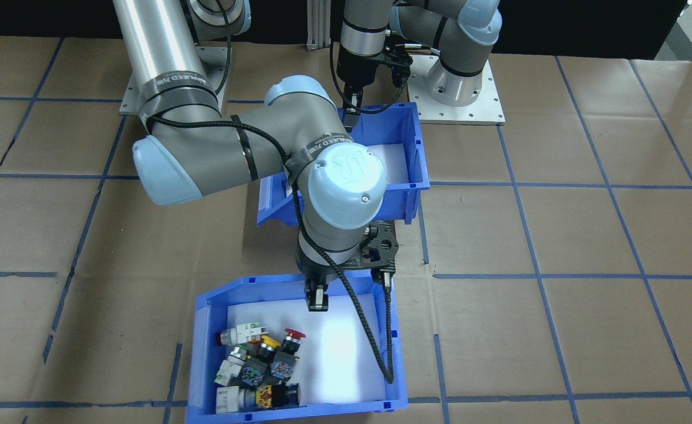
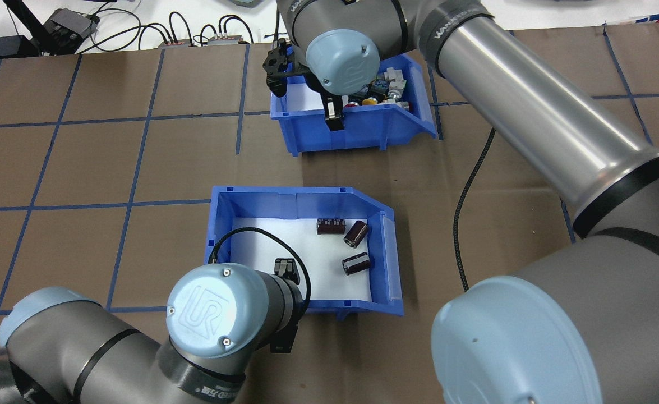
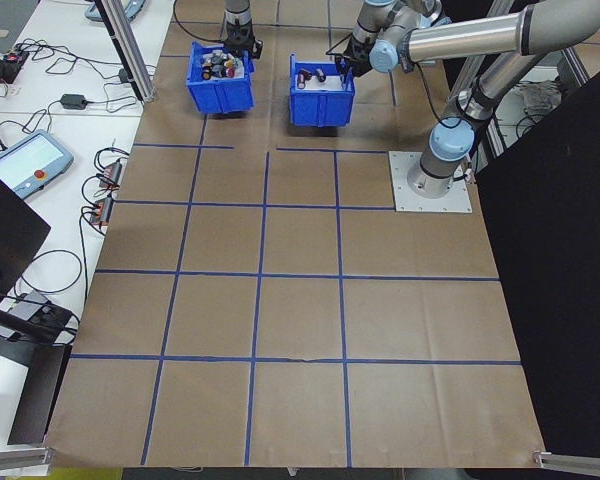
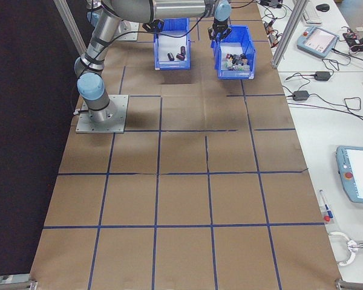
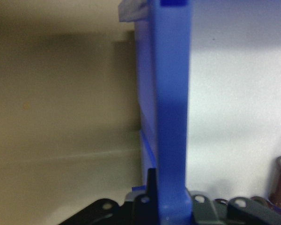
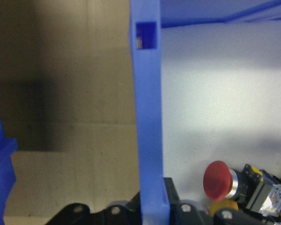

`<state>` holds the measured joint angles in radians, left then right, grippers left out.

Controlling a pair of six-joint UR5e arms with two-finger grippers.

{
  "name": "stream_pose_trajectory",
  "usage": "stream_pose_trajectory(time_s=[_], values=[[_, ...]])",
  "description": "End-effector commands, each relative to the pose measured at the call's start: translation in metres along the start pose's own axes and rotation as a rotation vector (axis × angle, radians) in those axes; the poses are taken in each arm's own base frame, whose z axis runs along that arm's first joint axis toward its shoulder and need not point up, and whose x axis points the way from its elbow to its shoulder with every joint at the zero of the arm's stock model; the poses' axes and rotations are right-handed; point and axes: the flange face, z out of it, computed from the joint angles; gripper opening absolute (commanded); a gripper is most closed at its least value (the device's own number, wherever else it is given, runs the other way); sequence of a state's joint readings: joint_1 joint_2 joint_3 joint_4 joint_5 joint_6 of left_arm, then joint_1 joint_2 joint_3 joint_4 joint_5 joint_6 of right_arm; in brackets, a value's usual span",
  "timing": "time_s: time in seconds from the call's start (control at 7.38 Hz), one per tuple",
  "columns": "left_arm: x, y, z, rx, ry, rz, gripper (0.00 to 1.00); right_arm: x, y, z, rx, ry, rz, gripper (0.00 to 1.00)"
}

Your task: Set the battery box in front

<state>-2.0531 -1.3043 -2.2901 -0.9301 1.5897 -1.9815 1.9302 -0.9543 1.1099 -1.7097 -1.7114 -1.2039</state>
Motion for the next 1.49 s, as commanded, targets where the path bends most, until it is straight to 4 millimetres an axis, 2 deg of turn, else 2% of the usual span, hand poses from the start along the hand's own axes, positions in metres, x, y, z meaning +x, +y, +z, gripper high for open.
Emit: stream_pose_trajectory(time_s=[0.0,0.27,0.41,0.54,0.68,0.81,0.95,1.08,1.22,1.36], values=[[0.005,-0.033,-0.019,0.024,-0.014,0.038,0.00,0.033,0.090,-0.016,-0.015,0.030,0.066,0.00],[0.025,-0.073,-0.029,0.047,-0.022,0.073,0.00,0.054,0.178,-0.021,-0.098,0.039,0.000,0.00],[0.048,-0.089,-0.035,0.046,-0.013,0.088,0.00,0.053,0.219,-0.027,-0.097,0.038,-0.023,0.00],[0.073,-0.103,-0.042,0.046,0.000,0.095,0.00,0.044,0.257,-0.033,-0.091,0.031,-0.032,0.00],[0.103,-0.109,-0.044,0.015,-0.006,0.114,0.00,0.027,0.288,-0.032,-0.075,0.011,-0.024,0.00],[0.140,-0.113,-0.043,0.006,-0.011,0.109,0.00,0.007,0.303,-0.040,-0.068,0.036,-0.041,0.00],[0.184,-0.113,-0.047,0.002,0.004,0.107,0.00,-0.016,0.317,-0.030,-0.066,0.054,-0.053,0.00],[0.227,-0.108,-0.041,-0.054,0.005,0.104,0.00,-0.047,0.325,-0.014,-0.058,0.066,-0.045,0.00],[0.266,-0.101,-0.030,-0.080,0.003,0.108,0.00,-0.080,0.328,-0.003,-0.050,0.073,-0.079,0.00],[0.296,-0.088,-0.008,-0.088,-0.019,0.123,0.00,-0.110,0.333,0.007,-0.051,0.071,-0.080,0.00]])
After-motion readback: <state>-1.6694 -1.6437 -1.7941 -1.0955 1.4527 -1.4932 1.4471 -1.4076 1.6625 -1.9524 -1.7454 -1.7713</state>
